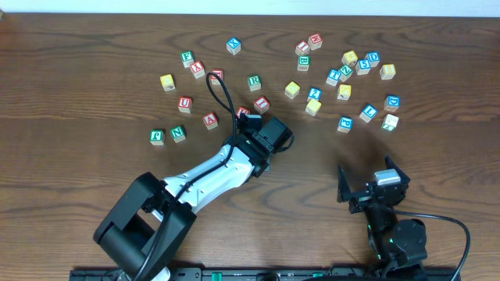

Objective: Spell out CORL

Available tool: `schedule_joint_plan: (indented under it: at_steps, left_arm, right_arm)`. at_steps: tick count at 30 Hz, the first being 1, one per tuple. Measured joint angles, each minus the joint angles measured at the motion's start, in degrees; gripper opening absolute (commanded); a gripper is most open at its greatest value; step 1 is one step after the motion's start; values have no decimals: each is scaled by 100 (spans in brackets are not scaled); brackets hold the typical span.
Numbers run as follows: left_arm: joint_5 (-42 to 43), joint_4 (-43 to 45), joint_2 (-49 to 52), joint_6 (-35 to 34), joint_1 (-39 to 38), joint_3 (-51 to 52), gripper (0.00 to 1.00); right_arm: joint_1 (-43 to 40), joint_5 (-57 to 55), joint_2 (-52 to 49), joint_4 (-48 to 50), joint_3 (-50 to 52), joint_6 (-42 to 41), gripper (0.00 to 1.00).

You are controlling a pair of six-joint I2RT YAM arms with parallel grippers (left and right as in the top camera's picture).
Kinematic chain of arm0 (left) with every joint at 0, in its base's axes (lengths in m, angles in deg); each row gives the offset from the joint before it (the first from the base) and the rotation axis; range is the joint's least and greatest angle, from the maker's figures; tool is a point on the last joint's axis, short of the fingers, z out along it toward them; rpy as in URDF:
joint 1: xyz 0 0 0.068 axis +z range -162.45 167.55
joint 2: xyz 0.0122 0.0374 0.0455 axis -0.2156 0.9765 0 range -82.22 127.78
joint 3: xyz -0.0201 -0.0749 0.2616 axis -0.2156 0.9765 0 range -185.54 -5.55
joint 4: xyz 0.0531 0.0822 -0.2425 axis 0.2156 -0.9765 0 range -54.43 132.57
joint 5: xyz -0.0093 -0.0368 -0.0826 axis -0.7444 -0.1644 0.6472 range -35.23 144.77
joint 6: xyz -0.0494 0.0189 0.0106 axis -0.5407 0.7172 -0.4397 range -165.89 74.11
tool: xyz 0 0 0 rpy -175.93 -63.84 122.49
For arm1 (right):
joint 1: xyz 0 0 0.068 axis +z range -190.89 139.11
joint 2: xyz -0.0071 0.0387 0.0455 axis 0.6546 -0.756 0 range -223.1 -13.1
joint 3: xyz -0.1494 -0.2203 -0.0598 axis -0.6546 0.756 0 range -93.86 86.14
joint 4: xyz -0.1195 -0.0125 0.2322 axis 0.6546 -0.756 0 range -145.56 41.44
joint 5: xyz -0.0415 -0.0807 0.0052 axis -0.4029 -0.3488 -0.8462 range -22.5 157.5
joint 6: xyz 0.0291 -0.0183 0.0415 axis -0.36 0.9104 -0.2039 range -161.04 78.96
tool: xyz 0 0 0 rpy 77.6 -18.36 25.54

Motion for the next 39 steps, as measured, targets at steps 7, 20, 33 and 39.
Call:
schedule_joint_plan:
  at_steps: [7,20,33,39]
  left_arm:
    - [0,101,0,-2,0,26,9]
    - [0,289,11,0,0,120,9]
    - [0,402,15,0,0,214,9]
    - [0,531,37,-2,0,350,9]
  right_arm:
    - [0,0,0,0,0,0,99]
    - [0,-2,0,0,0,0,99]
    - [0,0,0,0,0,0,99]
    - [0,-2,0,0,0,0,99]
